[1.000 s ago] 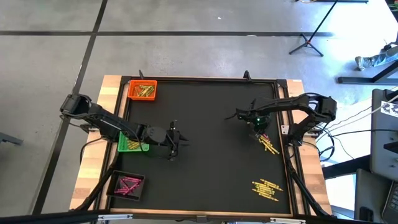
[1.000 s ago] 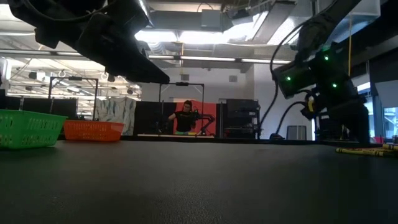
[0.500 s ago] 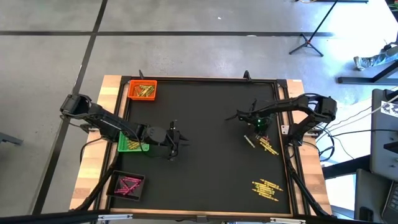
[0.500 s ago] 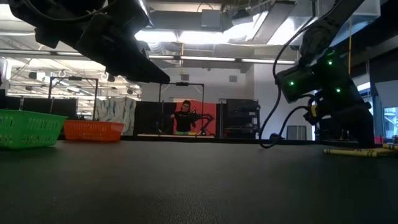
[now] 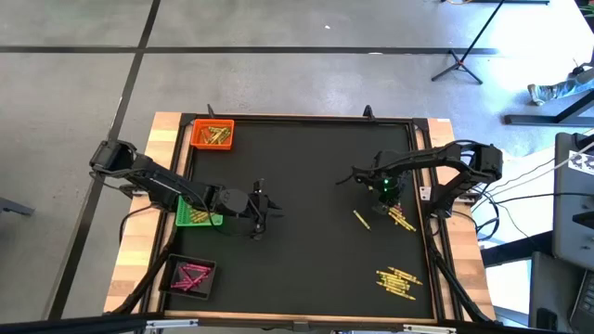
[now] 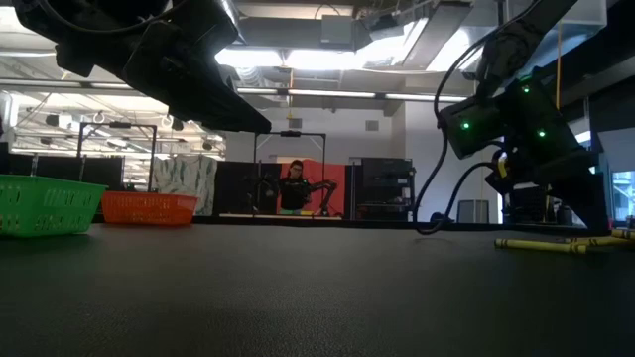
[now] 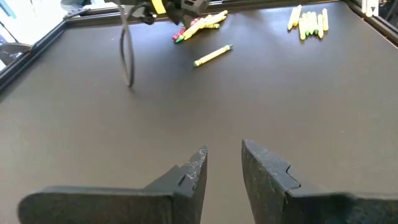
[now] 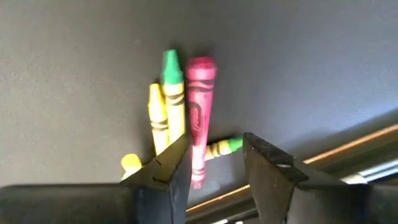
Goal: Sort crayons
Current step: Put the pink crayon into the black bin
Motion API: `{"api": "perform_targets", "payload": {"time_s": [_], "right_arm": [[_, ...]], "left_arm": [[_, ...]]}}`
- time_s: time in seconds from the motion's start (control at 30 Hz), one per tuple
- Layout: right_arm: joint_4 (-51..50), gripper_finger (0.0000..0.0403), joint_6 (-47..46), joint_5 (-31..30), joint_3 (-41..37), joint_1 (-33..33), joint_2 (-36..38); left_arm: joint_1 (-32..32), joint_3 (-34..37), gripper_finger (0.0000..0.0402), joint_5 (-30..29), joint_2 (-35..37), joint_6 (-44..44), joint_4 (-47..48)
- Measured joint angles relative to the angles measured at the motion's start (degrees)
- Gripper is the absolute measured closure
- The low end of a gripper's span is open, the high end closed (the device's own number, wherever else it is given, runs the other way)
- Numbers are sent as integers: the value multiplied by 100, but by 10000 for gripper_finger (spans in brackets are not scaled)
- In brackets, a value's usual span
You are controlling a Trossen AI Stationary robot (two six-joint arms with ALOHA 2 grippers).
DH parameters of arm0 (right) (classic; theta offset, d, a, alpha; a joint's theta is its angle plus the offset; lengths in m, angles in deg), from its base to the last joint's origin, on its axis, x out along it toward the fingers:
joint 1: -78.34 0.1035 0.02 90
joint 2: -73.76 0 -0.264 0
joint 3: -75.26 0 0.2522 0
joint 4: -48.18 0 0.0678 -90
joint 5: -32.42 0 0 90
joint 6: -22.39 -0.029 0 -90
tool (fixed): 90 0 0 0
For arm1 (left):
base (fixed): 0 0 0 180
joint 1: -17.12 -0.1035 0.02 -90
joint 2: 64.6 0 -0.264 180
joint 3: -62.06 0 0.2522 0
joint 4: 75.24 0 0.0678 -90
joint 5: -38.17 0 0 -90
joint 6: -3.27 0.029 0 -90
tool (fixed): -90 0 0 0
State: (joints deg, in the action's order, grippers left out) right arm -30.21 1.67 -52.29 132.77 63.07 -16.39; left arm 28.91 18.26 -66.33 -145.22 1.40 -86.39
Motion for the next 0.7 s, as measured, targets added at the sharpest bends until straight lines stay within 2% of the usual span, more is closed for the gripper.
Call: {"api": "perform_targets", "payload": {"time_s": [0.43, 0.53, 0.7], "right_arm": [[569, 267, 3, -381, -343, 98, 26], [597, 295, 10, -371, -347, 100, 22], [600, 368, 157, -411, -314, 105, 17]], "left_arm": [[0, 0, 318, 0, 0, 50, -2], [0, 0, 318, 0, 0, 51, -4], [0, 0, 318, 0, 0, 52, -4]]}}
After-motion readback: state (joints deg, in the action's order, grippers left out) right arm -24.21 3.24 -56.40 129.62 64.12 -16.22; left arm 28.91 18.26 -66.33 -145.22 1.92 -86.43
